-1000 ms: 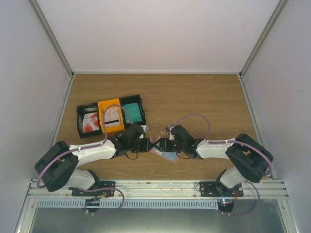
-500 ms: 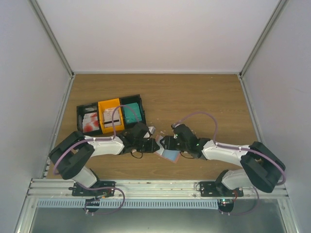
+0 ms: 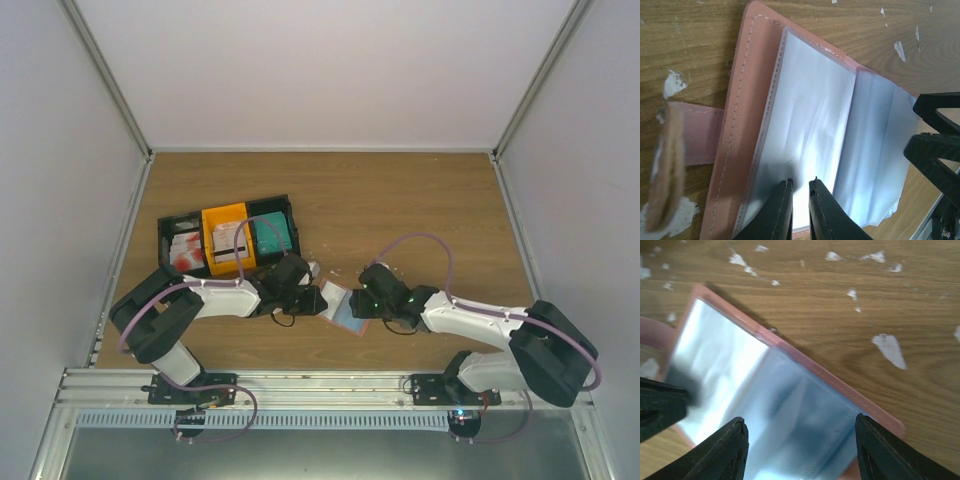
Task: Put the credit cards into the card holder
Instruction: Open the card holder at the center of the board.
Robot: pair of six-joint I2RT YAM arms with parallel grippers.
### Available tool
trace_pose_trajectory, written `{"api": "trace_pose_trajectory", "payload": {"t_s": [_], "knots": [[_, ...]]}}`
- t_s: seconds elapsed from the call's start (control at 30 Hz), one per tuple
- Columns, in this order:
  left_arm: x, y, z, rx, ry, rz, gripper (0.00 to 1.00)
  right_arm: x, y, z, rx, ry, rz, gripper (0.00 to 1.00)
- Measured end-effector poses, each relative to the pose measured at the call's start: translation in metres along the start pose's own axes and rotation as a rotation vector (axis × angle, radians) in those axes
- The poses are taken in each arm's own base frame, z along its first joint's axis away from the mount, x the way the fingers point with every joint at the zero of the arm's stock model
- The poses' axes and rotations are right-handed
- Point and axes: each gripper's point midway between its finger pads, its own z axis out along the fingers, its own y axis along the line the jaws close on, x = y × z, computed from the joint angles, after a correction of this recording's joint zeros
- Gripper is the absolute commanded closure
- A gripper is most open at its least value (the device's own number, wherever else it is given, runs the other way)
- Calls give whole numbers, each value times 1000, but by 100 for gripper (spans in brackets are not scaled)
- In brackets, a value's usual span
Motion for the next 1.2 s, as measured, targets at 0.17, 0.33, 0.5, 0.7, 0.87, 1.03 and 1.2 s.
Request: {"api": "trace_pose_trajectory", "payload": {"t_s": [0.17, 0.33, 0.5, 0.7, 0.87, 1.03, 1.2], "knots": [[1, -4, 3, 1, 5, 7, 85, 5, -18, 7, 108, 28, -48, 55], [3, -7, 5, 5, 12, 13, 85, 3, -25, 12, 162, 28, -73, 69], [3, -8, 6, 1, 18, 12, 85, 0, -28, 13, 166, 24, -80, 73], [3, -8, 6, -4, 17, -14, 86, -8, -29, 17, 122, 40, -104, 76], [4, -11, 8, -8, 3, -66, 86, -16, -25, 22, 78, 61, -164, 76], [3, -11, 9, -7, -11, -121, 85, -33, -15, 21, 77, 59, -214, 74], [4, -9, 3, -31, -17, -151, 79, -60, -1, 4, 131, 5, -213, 67]]}}
